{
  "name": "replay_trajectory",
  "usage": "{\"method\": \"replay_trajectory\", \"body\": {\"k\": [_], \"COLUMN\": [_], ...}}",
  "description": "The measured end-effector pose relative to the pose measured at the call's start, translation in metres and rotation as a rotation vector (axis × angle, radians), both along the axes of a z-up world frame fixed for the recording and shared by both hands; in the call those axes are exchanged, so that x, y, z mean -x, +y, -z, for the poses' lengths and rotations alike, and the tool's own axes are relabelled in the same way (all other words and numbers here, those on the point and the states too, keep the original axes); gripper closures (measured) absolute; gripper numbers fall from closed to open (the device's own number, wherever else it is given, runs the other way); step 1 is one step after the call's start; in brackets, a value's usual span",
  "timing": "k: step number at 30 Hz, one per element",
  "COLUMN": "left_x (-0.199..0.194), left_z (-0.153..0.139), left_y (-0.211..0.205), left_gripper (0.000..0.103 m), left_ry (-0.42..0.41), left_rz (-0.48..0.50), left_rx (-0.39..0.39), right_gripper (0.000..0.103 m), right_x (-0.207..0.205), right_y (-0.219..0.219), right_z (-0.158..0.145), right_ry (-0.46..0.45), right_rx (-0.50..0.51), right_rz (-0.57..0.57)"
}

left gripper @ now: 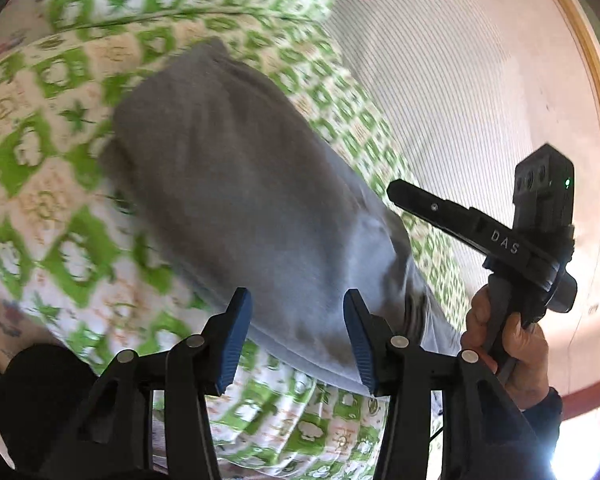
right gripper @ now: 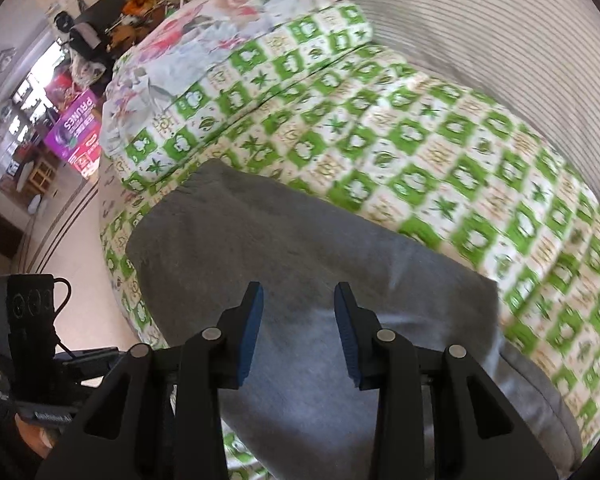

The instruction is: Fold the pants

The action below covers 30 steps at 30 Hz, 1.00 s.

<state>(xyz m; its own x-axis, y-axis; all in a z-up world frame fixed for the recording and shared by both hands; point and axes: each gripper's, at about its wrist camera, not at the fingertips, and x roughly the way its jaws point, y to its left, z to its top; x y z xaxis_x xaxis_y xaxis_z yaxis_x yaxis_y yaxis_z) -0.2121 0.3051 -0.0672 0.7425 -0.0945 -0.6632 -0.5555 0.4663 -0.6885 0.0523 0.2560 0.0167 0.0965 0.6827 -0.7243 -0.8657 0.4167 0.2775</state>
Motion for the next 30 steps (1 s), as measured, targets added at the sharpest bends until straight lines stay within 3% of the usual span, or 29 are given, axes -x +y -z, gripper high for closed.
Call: {"method": "replay_trajectory", "body": {"k": [6, 9, 21, 30], "left_x": [0.02, 0.028, 0.059, 0.049], "left_z": [0.008, 0.011, 0.033, 0.041], "left_y": [0.018, 0.025, 0.054, 0.073], "left_gripper": [0.055, 0.05, 0.042, 0.039], "left_ry": [0.008, 0.015, 0.005, -0.021], "left_rz": [-0.082, -0.13, -0.28, -0.312], "left_rx": [0.011, 0.017, 0.124, 0.171], "right_gripper": [0.065, 0.064, 0.049, 0.044], "right_x": [-0.001, 0.002, 0.009, -0.008], "right_y": [0.026, 0.041, 0.125, 0.196], "right_z": [0.001, 0.001, -0.013, -0.01], "right_ry": [0.012, -0.003, -0.05, 0.013], "right_rx": [0.021, 0.037, 0.102, 0.195], "right_rz": [-0.049, -0.086, -0.322, -0.518]}}
